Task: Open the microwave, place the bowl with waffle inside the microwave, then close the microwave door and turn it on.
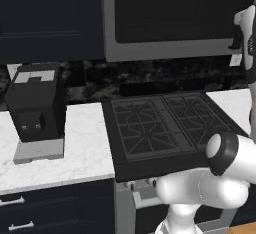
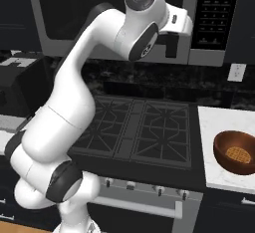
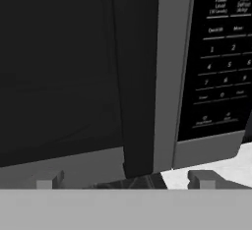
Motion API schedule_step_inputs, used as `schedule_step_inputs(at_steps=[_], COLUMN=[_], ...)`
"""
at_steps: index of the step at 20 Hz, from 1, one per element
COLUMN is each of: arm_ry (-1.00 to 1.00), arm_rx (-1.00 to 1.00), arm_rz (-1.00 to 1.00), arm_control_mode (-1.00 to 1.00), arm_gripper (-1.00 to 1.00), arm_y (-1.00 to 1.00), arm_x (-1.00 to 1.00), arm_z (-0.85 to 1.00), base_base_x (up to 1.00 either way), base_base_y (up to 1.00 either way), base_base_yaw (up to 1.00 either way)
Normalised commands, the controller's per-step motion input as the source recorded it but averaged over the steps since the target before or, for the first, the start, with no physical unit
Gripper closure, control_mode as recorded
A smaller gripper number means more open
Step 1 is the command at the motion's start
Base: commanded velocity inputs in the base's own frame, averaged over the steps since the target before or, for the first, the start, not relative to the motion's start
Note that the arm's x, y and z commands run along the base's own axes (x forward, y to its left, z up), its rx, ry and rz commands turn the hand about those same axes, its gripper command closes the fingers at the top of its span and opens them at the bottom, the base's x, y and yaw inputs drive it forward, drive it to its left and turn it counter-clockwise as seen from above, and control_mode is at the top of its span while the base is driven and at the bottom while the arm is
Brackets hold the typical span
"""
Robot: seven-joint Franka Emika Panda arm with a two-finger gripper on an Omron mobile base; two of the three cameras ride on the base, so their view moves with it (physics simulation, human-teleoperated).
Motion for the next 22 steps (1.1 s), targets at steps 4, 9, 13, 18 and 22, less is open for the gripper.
schedule_step_inputs(at_steps=[4,9,13,18,22], arm_ry=[0.00,0.00,0.01,0.00,0.00], arm_rx=[0.02,0.02,0.01,0.00,0.00], arm_rz=[0.06,0.00,0.00,0.00,0.00], arm_control_mode=[-1.00,-1.00,-1.00,-1.00,-1.00], arm_gripper=[-1.00,-1.00,-1.00,-1.00,-1.00], arm_y=[0.00,-0.01,-0.06,-0.03,-0.11], arm_x=[0.43,0.36,0.28,0.27,0.18], arm_z=[-0.11,0.00,-0.03,-0.15,-0.09], base_base_x=[0.00,0.00,0.00,0.00,0.00], base_base_y=[0.00,0.00,0.00,0.00,0.00], base_base_yaw=[0.00,0.00,0.00,0.00,0.00])
